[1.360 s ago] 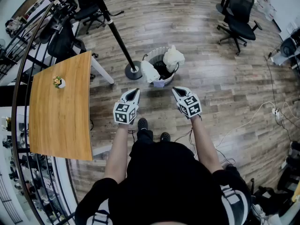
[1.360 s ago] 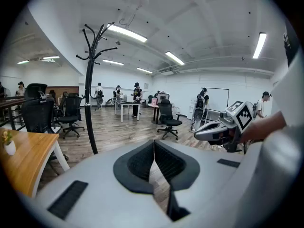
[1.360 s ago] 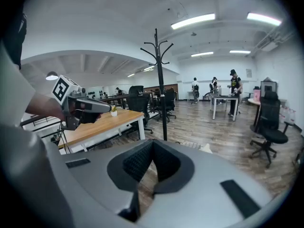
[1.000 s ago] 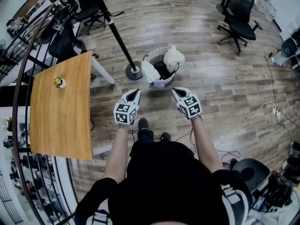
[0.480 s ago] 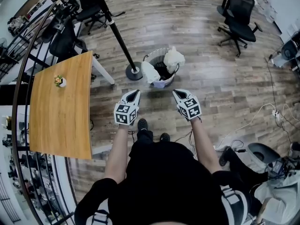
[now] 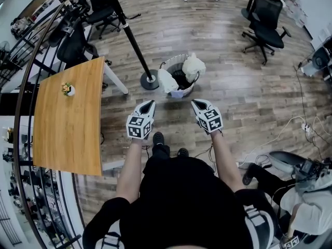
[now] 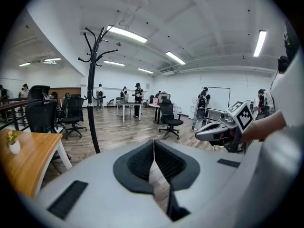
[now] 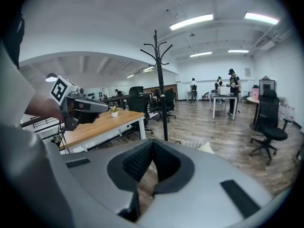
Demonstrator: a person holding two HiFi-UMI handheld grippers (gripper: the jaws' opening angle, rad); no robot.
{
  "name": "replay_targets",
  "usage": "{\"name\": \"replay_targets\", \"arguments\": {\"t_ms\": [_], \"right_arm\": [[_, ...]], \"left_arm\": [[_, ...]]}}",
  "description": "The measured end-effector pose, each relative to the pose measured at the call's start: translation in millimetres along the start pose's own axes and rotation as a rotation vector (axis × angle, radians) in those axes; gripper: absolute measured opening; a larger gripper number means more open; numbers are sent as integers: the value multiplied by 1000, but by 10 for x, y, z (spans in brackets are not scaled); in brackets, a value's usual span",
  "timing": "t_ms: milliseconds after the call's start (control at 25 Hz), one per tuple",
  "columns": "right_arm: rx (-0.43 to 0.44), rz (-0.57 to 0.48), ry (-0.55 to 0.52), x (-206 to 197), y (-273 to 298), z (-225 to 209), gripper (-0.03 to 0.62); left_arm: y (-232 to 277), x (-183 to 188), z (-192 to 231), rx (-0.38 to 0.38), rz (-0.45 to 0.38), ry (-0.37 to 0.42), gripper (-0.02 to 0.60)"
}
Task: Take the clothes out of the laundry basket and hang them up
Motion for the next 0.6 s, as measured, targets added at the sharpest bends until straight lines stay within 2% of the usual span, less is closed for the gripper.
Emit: {"name": "replay_targets", "arguments": {"t_ms": [360,600], "right_arm": [[3,-3,2,-18,1,38,27],[2,-9,-6,6,34,51,104]], "left_arm": [[-13,-41,27,7,0,-7,25],[-17,-26,119,30,-9,-24,27]]}}
Point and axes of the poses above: the fingertips, and each gripper's own axes: y forward along the fingers, z to its left, x out of its top, the point moved 4 cm from there along -y, backward along the fingers, and after that the axes turned 7 degrees about z, right-handed, at the moved point
